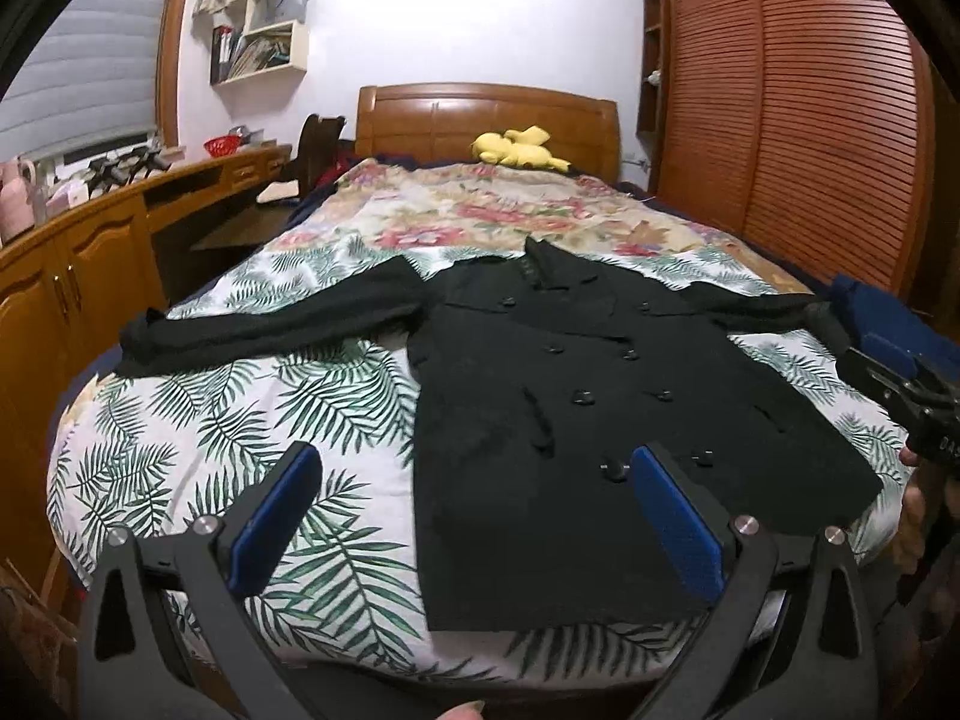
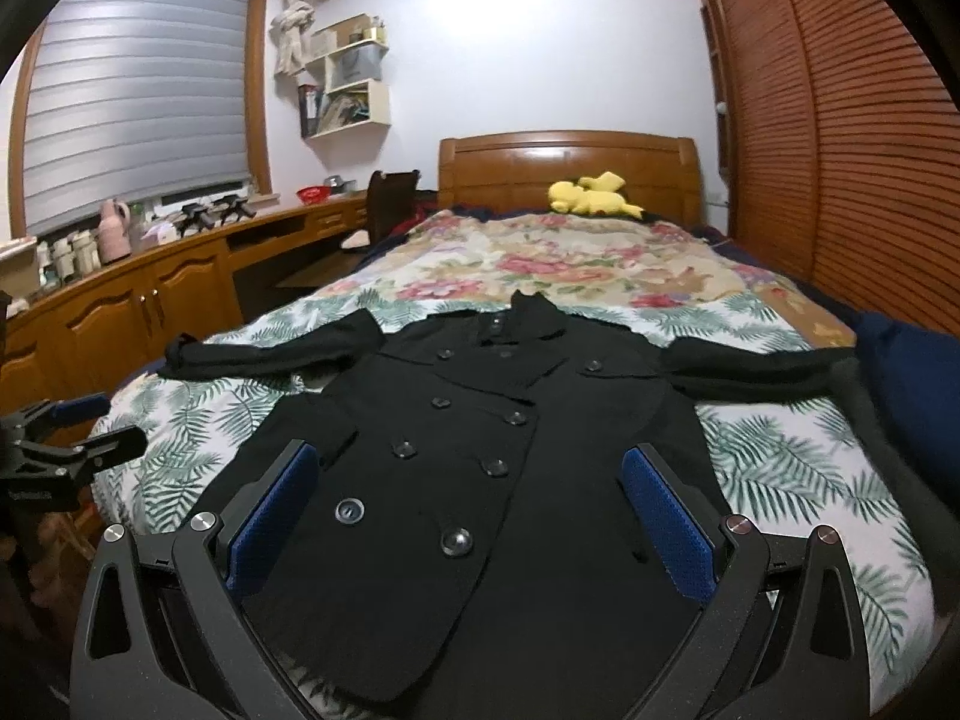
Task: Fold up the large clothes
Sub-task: 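Move the left gripper to the coat sleeve nearest it and grasp it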
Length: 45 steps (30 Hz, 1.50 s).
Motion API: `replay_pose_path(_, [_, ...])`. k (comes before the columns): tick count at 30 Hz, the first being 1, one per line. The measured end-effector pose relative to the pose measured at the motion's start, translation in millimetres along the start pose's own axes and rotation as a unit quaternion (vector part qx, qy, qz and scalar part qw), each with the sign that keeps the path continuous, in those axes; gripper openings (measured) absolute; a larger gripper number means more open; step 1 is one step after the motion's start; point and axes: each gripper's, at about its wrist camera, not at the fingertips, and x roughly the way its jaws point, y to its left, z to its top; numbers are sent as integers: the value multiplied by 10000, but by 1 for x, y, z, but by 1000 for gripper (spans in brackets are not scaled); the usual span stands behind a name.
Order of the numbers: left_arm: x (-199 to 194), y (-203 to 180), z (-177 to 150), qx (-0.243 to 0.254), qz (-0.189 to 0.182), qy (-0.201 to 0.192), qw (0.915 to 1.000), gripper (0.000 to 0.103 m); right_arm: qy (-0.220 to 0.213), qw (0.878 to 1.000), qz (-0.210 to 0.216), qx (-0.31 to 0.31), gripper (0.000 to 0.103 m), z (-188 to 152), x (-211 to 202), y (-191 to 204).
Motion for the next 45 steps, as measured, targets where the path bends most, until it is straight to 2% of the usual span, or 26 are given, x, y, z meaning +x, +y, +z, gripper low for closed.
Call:
replay_pose_path(10, [30, 39, -1, -367, 183, 293, 9987, 103, 76, 9979, 646, -69, 103, 10, 65, -1])
replay_pose_path(17, [40, 75, -1, -657, 448, 361, 9962, 103, 323, 9928, 1111, -316, 103, 24, 123, 17])
replay_pose_path(23, [67, 109, 6, -817, 437, 475, 9946, 103, 555, 9889, 1310, -435, 103, 26, 172, 37])
replay_pose_path(26, [86, 127, 11, -824, 457, 554, 9940, 103, 888, 9867, 1335, -280, 103, 14, 201, 39])
replay_pose_path(30, [117, 156, 17, -1024, 266, 620, 9925, 103, 1266, 9839, 1221, -328, 102, 0, 221, 40])
replay_pose_path(38, [168, 227, 37, -1498, 196, 572, 9869, 101, 1508, 9833, 924, -431, 102, -6, 233, 43])
replay_pose_path(41, [183, 250, 43, -1678, 254, 603, 9837, 98, 1539, 9829, 817, -592, 102, -8, 236, 50])
replay_pose_path(45, [213, 284, 43, -2067, 238, 894, 9740, 87, 1543, 9829, 759, -663, 102, -9, 237, 53])
